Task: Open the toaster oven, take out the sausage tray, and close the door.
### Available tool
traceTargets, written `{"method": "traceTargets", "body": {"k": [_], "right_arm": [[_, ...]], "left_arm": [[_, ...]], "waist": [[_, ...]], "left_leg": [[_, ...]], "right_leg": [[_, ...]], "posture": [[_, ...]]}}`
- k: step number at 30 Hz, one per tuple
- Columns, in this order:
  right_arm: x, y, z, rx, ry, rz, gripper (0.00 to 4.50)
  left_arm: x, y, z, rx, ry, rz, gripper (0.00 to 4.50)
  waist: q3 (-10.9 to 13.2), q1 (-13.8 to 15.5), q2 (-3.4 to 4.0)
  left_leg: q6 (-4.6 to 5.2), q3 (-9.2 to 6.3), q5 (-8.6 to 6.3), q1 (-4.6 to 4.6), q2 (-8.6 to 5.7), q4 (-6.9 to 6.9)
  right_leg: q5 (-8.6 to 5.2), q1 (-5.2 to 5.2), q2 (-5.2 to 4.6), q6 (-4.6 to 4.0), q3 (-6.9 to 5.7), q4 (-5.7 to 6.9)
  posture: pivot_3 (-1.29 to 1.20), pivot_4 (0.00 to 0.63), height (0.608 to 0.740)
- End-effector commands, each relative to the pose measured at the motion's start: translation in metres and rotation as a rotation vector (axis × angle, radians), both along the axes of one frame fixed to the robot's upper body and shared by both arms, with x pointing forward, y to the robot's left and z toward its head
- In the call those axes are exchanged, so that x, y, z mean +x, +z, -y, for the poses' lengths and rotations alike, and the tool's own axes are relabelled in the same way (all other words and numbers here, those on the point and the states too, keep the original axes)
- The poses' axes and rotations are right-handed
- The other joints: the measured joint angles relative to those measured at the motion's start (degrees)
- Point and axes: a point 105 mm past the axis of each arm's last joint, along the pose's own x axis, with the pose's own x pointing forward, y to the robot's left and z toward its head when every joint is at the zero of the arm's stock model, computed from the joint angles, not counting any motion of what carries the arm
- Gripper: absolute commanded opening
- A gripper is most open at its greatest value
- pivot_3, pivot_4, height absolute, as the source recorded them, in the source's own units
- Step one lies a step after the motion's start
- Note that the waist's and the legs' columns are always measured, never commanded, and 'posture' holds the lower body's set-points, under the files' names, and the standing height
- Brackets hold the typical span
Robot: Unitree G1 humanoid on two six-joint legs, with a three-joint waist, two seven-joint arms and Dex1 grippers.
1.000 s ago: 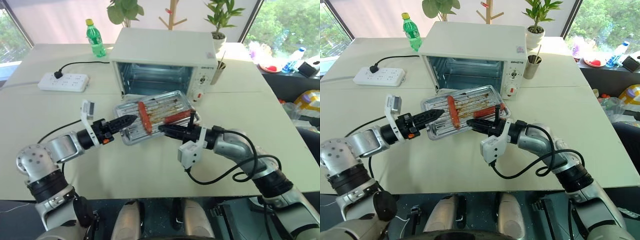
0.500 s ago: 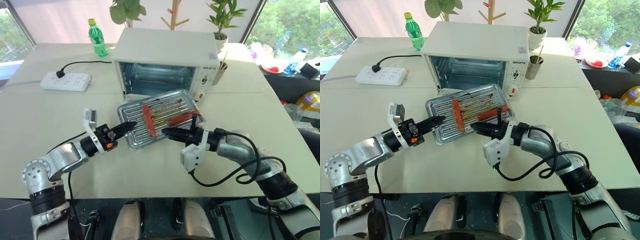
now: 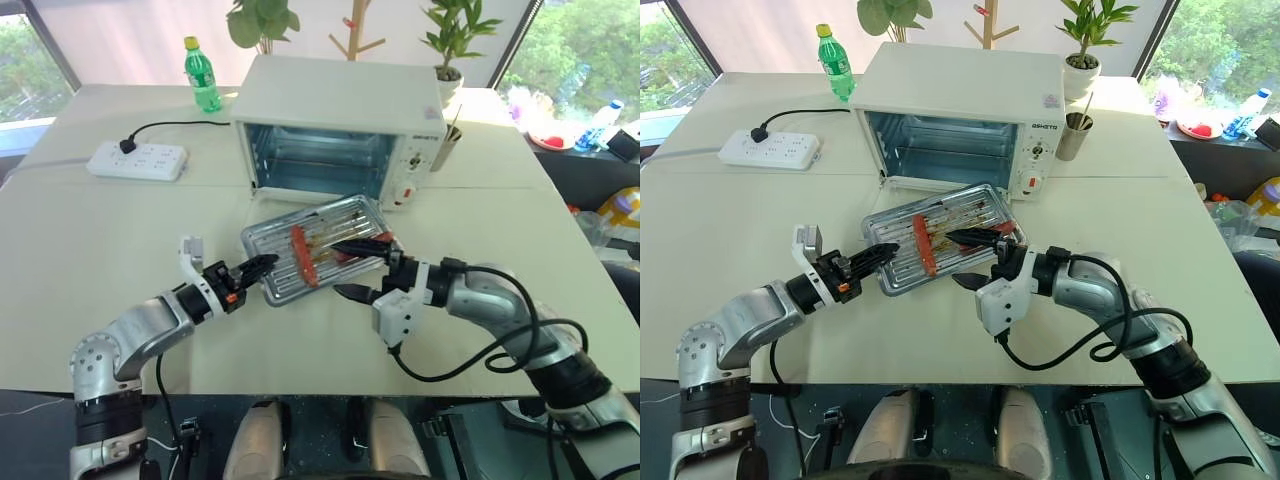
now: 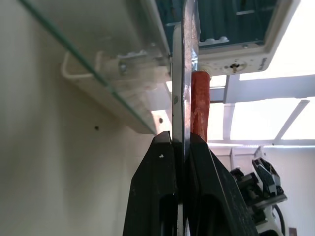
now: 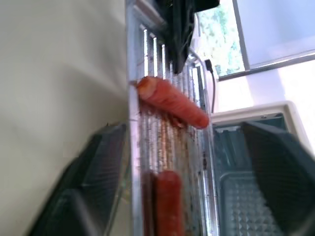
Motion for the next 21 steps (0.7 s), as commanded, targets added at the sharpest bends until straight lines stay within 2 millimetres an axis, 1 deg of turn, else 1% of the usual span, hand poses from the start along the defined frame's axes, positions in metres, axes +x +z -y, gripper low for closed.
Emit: {"method": "traceTargets", "body": {"k": [1, 3, 5, 7, 9, 11, 12, 14, 16, 18, 21], "right_arm": [[-0.005, 0.016, 0.014, 0.086, -0.028, -0.03, 3.61], [-0.003, 0.016, 0.026, 0.149, -0.086, -0.117, 3.61], [0.007, 0.016, 0.049, 0.224, -0.194, -0.22, 3.61], [0.014, 0.013, 0.066, 0.251, -0.264, -0.274, 3.61], [0.02, 0.002, 0.088, 0.188, -0.321, -0.285, 3.61], [0.029, -0.005, 0.108, 0.213, -0.403, -0.362, 3.61], [0.032, -0.007, 0.113, 0.233, -0.426, -0.396, 3.61], [0.035, -0.015, 0.118, 0.284, -0.46, -0.492, 3.61], [0.038, -0.023, 0.119, 0.334, -0.483, -0.591, 3.61], [0.041, -0.035, 0.115, 0.371, -0.501, -0.697, 3.61], [0.045, -0.042, 0.108, 0.404, -0.51, -0.773, 3.61]], "left_arm": [[-0.008, 0.015, 0.0, -0.013, 0.004, 0.08, 0.0], [-0.012, 0.02, -0.003, -0.019, 0.022, 0.11, 0.0], [-0.017, 0.027, -0.011, -0.029, 0.066, 0.149, 0.0], [-0.023, 0.029, -0.017, -0.034, 0.105, 0.169, 0.0], [-0.035, 0.026, -0.025, -0.03, 0.159, 0.17, 0.0], [-0.049, 0.022, -0.033, -0.03, 0.217, 0.163, 0.0], [-0.055, 0.021, -0.036, -0.03, 0.235, 0.159, 0.0], [-0.067, 0.016, -0.042, -0.039, 0.269, 0.149, 0.0], [-0.077, 0.008, -0.05, -0.038, 0.318, 0.114, 0.0], [-0.082, 0.004, -0.061, -0.055, 0.398, 0.09, 0.0], [-0.087, 0.003, -0.071, -0.074, 0.476, 0.09, 0.0]], "waist": [[0.0, 0.03, 0.0], [0.0, 0.01, 0.0], [0.0, 0.02, 0.0], [0.0, -0.1, 0.01], [-0.03, -0.15, 0.05], [-0.03, -0.16, 0.06], [-0.03, -0.13, 0.06], [-0.02, -0.04, 0.07], [-0.03, -0.04, 0.07], [-0.03, -0.04, 0.09], [-0.03, 0.02, 0.09]], "left_leg": [[0.01, 0.0, -0.01, 0.0, 0.0, 0.0], [0.05, 0.0, -0.03, 0.0, 0.0, 0.0], [0.07, -0.02, -0.04, 0.0, 0.01, 0.0], [0.09, -0.02, -0.05, 0.01, 0.02, 0.0], [0.11, -0.01, -0.07, 0.03, 0.05, 0.0], [0.16, 0.04, -0.1, 0.06, 0.06, 0.0], [0.19, 0.04, -0.11, 0.06, 0.08, 0.0], [0.19, 0.03, -0.11, 0.04, 0.1, -0.01], [0.18, 0.01, -0.11, 0.04, 0.12, 0.0], [0.18, 0.01, -0.12, 0.04, 0.12, 0.0], [0.19, 0.0, -0.13, 0.01, 0.1, 0.0]], "right_leg": [[0.0, 0.02, -0.02, 0.0, 0.0, -0.01], [0.0, 0.03, -0.02, 0.0, 0.0, -0.04], [-0.01, 0.03, -0.02, -0.02, 0.0, -0.04], [-0.02, 0.03, -0.02, -0.03, 0.01, -0.05], [-0.06, 0.02, -0.02, -0.12, 0.01, -0.06], [-0.13, 0.02, -0.03, -0.23, 0.01, -0.07], [-0.13, 0.02, -0.02, -0.24, 0.02, -0.08], [-0.15, 0.01, 0.0, -0.27, 0.01, -0.09], [-0.22, 0.01, 0.02, -0.4, 0.01, -0.1], [-0.23, 0.01, -0.02, -0.41, 0.01, -0.11], [-0.23, 0.0, -0.07, -0.41, 0.01, -0.14]], "posture": [[0.0, 0.15, 0.717], [0.0, 0.15, 0.717], [0.0, 0.15, 0.717], [0.0, 0.15, 0.717], [0.0, 0.15, 0.717], [0.0, 0.15, 0.717], [0.0, 0.15, 0.717], [0.0, 0.15, 0.717], [0.0, 0.15, 0.717], [0.0, 0.15, 0.717], [0.0, 0.15, 0.717]]}}
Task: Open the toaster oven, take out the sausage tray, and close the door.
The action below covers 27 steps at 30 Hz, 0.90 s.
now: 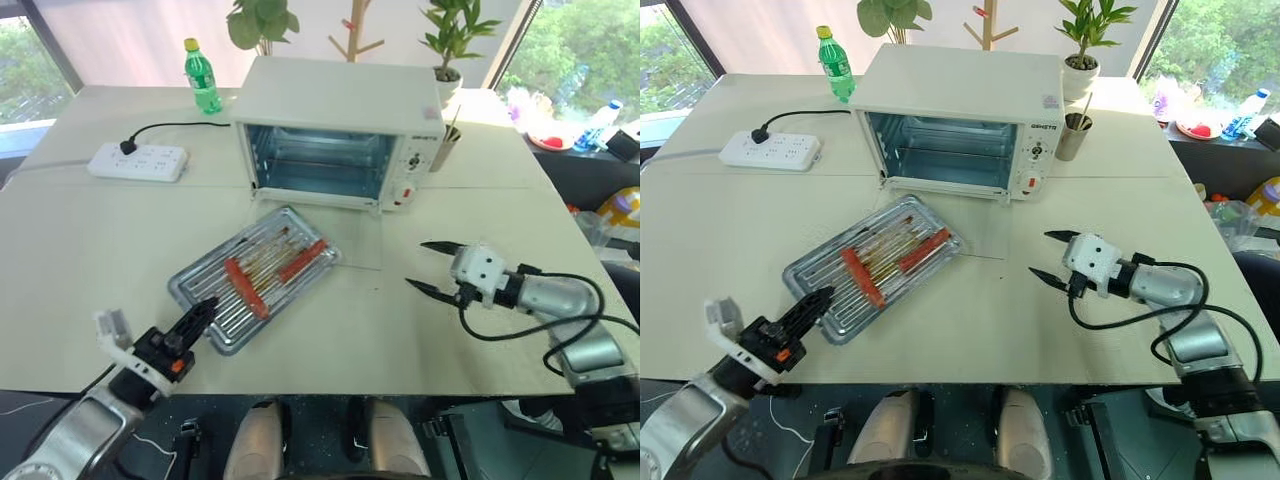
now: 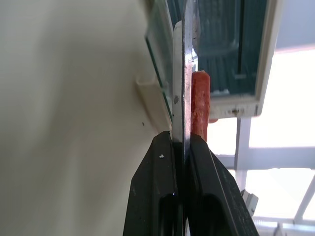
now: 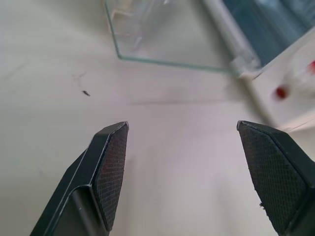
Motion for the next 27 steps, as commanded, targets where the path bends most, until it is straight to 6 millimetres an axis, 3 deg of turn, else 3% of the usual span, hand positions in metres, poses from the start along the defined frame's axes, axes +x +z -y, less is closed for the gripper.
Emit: {"method": "traceTargets", "body": {"k": [1, 3, 6, 8, 15, 20, 22, 27], "right_arm": [[0.006, 0.003, -0.008, 0.062, -0.003, -0.038, 3.61], [0.009, 0.002, -0.012, 0.083, -0.009, -0.058, 3.61], [0.02, -0.005, -0.019, 0.074, -0.036, -0.061, 3.61], [0.023, -0.006, -0.026, 0.081, -0.037, -0.063, 3.61], [0.031, -0.006, -0.046, 0.115, -0.014, -0.068, 3.61], [0.035, 0.0, -0.056, 0.156, -0.01, -0.07, 3.61], [0.038, 0.008, -0.061, 0.192, -0.011, -0.067, 3.61], [0.061, 0.066, -0.064, 0.329, -0.05, 0.017, 3.61]], "left_arm": [[-0.006, 0.021, -0.01, -0.002, 0.071, 0.1, 0.0], [-0.011, 0.025, -0.018, 0.003, 0.108, 0.127, 0.0], [-0.023, 0.022, -0.056, 0.018, 0.258, 0.134, 0.0], [-0.028, 0.02, -0.071, 0.024, 0.313, 0.131, 0.0], [-0.037, 0.016, -0.095, 0.027, 0.375, 0.132, 0.0], [-0.037, 0.015, -0.099, 0.017, 0.389, 0.136, 0.0], [-0.036, 0.014, -0.099, 0.016, 0.382, 0.132, 0.0], [-0.035, 0.012, -0.1, 0.014, 0.372, 0.122, 0.0]], "waist": [[0.0, 0.07, 0.0], [0.0, 0.02, 0.01], [0.0, -0.2, 0.01], [0.01, -0.13, 0.04], [0.01, 0.01, 0.03], [0.0, -0.05, 0.02], [0.01, -0.09, 0.03], [0.06, -0.25, 0.08]], "left_leg": [[0.0, -0.02, 0.0, -0.01, 0.0, 0.0], [0.0, -0.02, 0.0, -0.05, 0.0, 0.0], [0.01, 0.0, -0.01, -0.07, 0.01, 0.0], [0.02, 0.03, -0.02, -0.08, 0.06, -0.01], [0.02, 0.01, -0.03, -0.15, 0.05, -0.02], [0.02, -0.01, -0.05, -0.15, 0.09, -0.03], [0.02, 0.0, -0.05, -0.15, 0.1, -0.03], [0.01, 0.02, -0.06, -0.16, 0.14, -0.03]], "right_leg": [[0.0, -0.01, 0.01, 0.0, -0.02, 0.0], [0.0, -0.05, 0.01, 0.0, -0.03, 0.0], [0.0, -0.09, 0.04, 0.0, -0.03, -0.02], [-0.01, -0.14, 0.09, 0.0, -0.03, -0.02], [-0.03, -0.16, 0.1, -0.03, -0.04, -0.08], [-0.02, -0.17, 0.13, -0.03, -0.05, -0.08], [-0.02, -0.17, 0.14, -0.03, -0.05, -0.08], [-0.01, -0.24, 0.15, -0.04, -0.05, -0.06]], "posture": [[0.0, 0.15, 0.717], [0.0, 0.15, 0.717], [0.0, 0.15, 0.717], [0.0, 0.15, 0.717], [0.0, 0.15, 0.717], [0.0, 0.15, 0.717], [0.0, 0.15, 0.717], [0.0, 0.15, 0.717]]}}
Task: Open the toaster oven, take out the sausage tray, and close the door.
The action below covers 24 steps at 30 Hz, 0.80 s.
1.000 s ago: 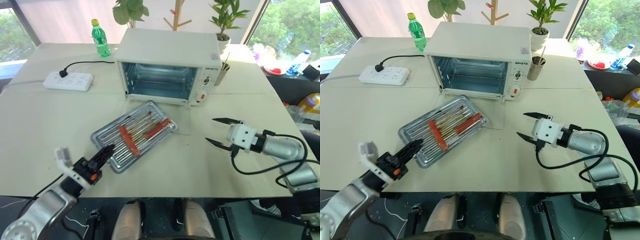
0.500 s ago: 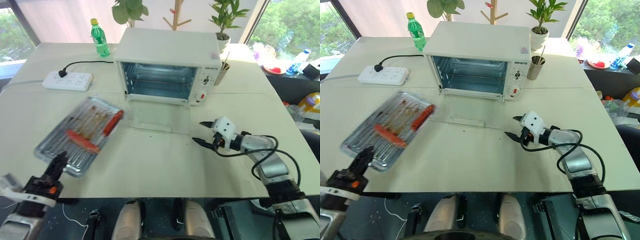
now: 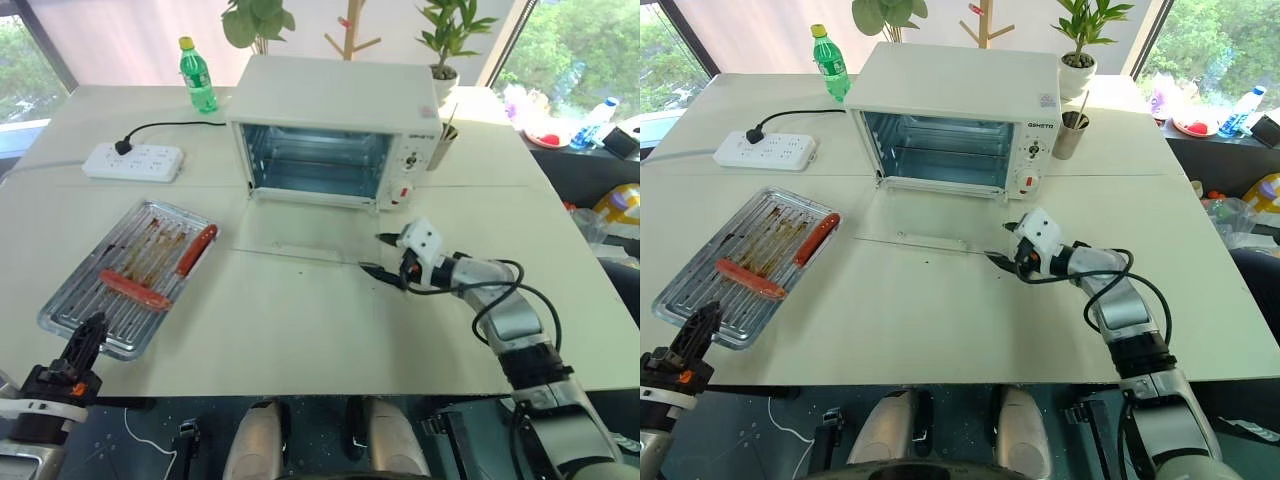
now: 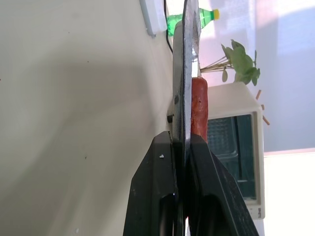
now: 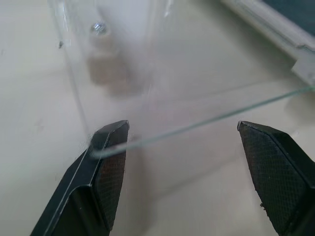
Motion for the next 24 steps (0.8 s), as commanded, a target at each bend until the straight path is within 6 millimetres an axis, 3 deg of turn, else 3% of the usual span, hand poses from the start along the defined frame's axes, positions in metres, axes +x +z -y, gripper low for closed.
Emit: {"method": "traceTargets", "body": {"k": [1, 4, 11, 19, 24], "right_arm": [[0.016, 0.063, 0.001, 0.123, -0.042, 0.14, 3.61], [0.018, 0.073, 0.002, 0.146, -0.049, 0.136, 3.61], [-0.008, 0.052, 0.0, 0.067, 0.029, 0.099, 3.61], [-0.044, 0.041, 0.015, -0.027, 0.144, 0.023, 3.61], [-0.073, 0.044, 0.029, -0.039, 0.207, -0.052, 3.61]], "left_arm": [[-0.002, 0.012, -0.005, 0.021, 0.001, 0.046, 0.0], [-0.001, 0.01, -0.004, 0.018, -0.009, 0.035, 0.0], [0.005, 0.007, 0.012, 0.021, -0.106, 0.014, 0.0], [0.016, 0.0, 0.058, 0.063, -0.472, -0.065, 0.0], [0.037, 0.004, 0.076, 0.1, -0.688, -0.073, 0.0]], "waist": [[0.01, 0.04, 0.01], [0.0, 0.12, -0.01], [-0.03, 0.28, -0.06], [0.02, 0.33, 0.02], [0.07, 0.36, 0.1]], "left_leg": [[0.0, 0.0, 0.0, -0.05, 0.0, 0.0], [-0.01, 0.02, -0.01, -0.06, 0.01, -0.05], [-0.04, 0.01, -0.15, -0.08, -0.02, -0.07], [-0.05, 0.02, -0.16, -0.07, 0.04, -0.09], [-0.06, 0.03, -0.17, -0.07, 0.02, -0.09]], "right_leg": [[0.0, -0.06, 0.0, -0.01, 0.0, 0.02], [0.0, -0.1, 0.02, -0.01, 0.0, 0.01], [-0.02, -0.02, -0.01, 0.0, -0.01, -0.11], [-0.02, -0.06, 0.04, 0.0, -0.01, -0.1], [-0.02, -0.06, 0.0, 0.0, -0.01, -0.12]], "posture": [[0.0, 0.15, 0.717], [0.0, 0.15, 0.717], [0.0, 0.15, 0.717], [0.0, 0.15, 0.717], [0.0, 0.15, 0.717]]}}
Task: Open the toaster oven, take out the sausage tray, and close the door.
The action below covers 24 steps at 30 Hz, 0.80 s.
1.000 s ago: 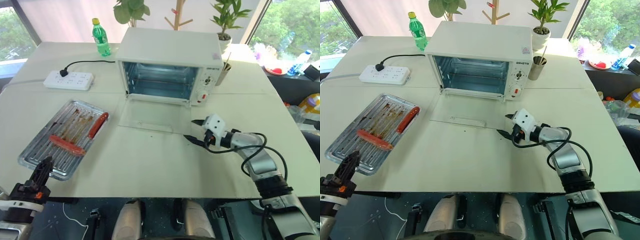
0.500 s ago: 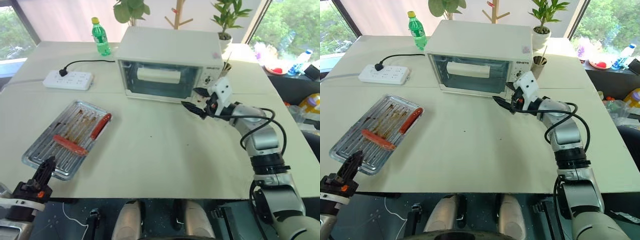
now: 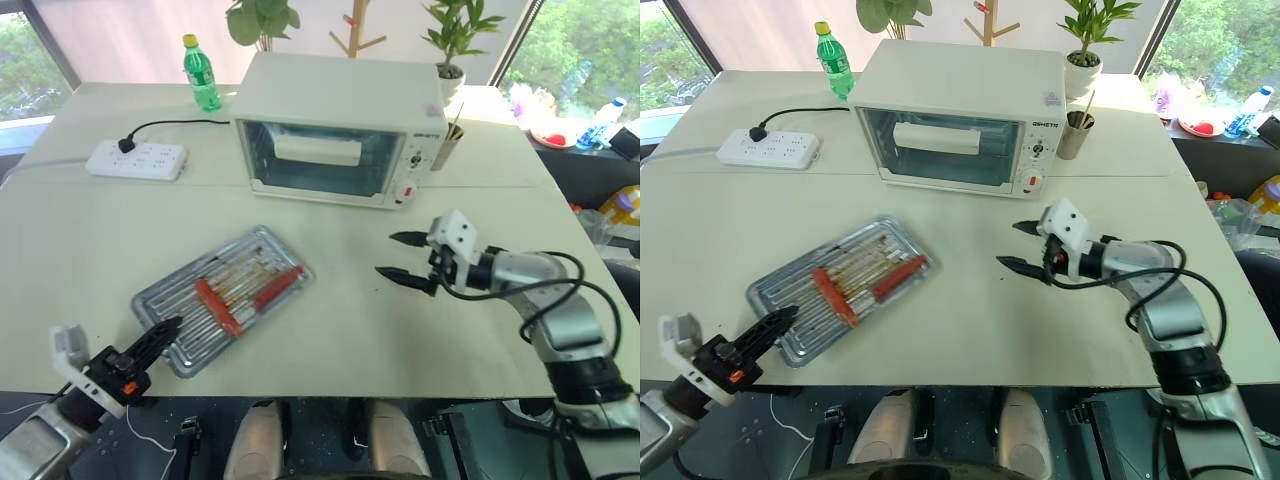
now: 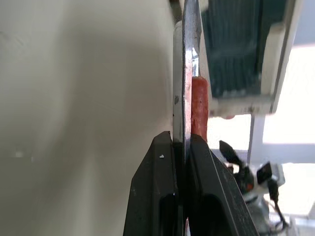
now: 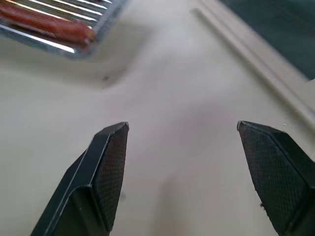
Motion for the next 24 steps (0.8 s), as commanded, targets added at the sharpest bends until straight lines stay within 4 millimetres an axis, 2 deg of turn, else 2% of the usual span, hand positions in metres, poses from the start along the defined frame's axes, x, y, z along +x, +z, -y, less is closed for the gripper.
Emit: {"method": "traceTargets", "body": {"k": [1, 5, 9, 14, 21, 24], "right_arm": [[-0.019, 0.02, 0.007, 0.012, 0.048, 0.016, 3.61], [-0.033, 0.021, 0.015, 0.005, 0.03, -0.009, 3.61], [-0.044, 0.017, 0.024, 0.005, -0.046, -0.017, 3.61], [-0.057, 0.012, 0.03, -0.002, -0.122, -0.016, 3.61], [-0.065, 0.009, 0.036, -0.002, -0.21, 0.002, 3.61], [-0.067, 0.009, 0.036, 0.005, -0.229, 0.007, 3.68]], "left_arm": [[0.015, 0.009, 0.014, -0.011, -0.156, 0.027, 0.0], [0.041, 0.011, 0.025, 0.01, -0.274, 0.03, 0.0], [0.074, 0.016, 0.046, 0.033, -0.415, 0.04, 0.0], [0.093, 0.016, 0.06, 0.09, -0.564, 0.015, 0.0], [0.116, 0.008, 0.065, 0.139, -0.62, -0.004, 0.0], [0.12, 0.005, 0.068, 0.159, -0.63, 0.001, 1.11]], "waist": [[0.01, 0.05, 0.02], [0.05, 0.08, 0.1], [0.05, 0.31, 0.08], [0.05, -0.06, 0.06], [0.05, 0.06, 0.05], [0.06, 0.07, 0.04]], "left_leg": [[0.0, 0.0, 0.0, 0.0, 0.0, 0.0], [-0.01, 0.0, -0.01, 0.01, 0.0, -0.02], [-0.01, 0.06, 0.0, 0.01, -0.04, -0.02], [0.01, 0.2, 0.0, 0.01, -0.19, -0.02], [0.0, 0.22, 0.0, 0.04, -0.14, -0.03], [0.0, 0.18, 0.0, 0.02, -0.08, -0.03]], "right_leg": [[0.0, 0.0, -0.01, 0.0, 0.0, 0.0], [0.0, 0.01, 0.01, 0.0, 0.0, 0.01], [0.01, 0.04, 0.02, 0.02, -0.01, 0.01], [0.11, 0.06, 0.03, 0.21, -0.01, 0.01], [0.12, 0.04, 0.06, 0.22, -0.01, 0.03], [0.11, 0.04, 0.02, 0.22, -0.01, 0.01]], "posture": [[0.0, 0.15, 0.717], [0.0, 0.15, 0.717], [0.0, 0.15, 0.717], [0.0, 0.15, 0.717], [0.0, 0.15, 0.717], [0.0, 0.15, 0.717]]}}
